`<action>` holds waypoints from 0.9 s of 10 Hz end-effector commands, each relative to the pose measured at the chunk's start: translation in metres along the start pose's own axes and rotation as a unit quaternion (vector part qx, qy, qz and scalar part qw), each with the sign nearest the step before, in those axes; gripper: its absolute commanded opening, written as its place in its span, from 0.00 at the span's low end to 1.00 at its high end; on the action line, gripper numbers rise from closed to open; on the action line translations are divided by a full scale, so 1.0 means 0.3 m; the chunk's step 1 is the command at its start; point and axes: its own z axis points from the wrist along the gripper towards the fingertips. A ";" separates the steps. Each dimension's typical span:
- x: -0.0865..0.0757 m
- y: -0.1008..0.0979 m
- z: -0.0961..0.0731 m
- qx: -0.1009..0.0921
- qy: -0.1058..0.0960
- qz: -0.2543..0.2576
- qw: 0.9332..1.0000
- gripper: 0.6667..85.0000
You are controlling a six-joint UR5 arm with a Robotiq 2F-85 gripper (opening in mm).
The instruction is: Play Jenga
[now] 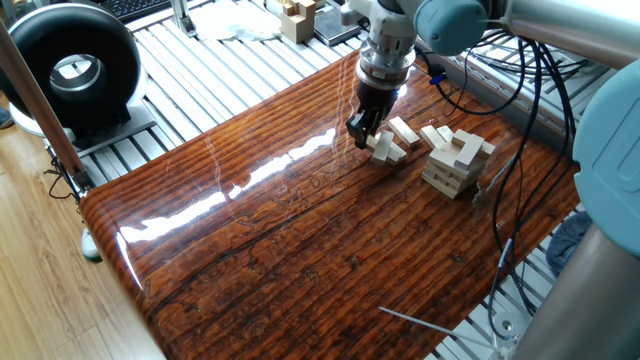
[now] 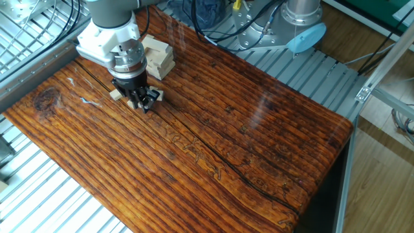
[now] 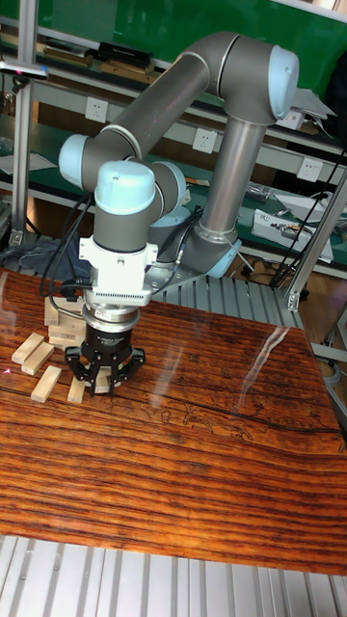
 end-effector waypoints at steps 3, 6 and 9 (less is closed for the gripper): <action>-0.013 -0.002 -0.007 -0.005 -0.007 0.003 1.000 0.27; -0.007 -0.001 -0.016 -0.013 -0.005 0.002 1.000 0.40; -0.012 0.008 -0.019 -0.019 -0.008 0.003 1.000 0.48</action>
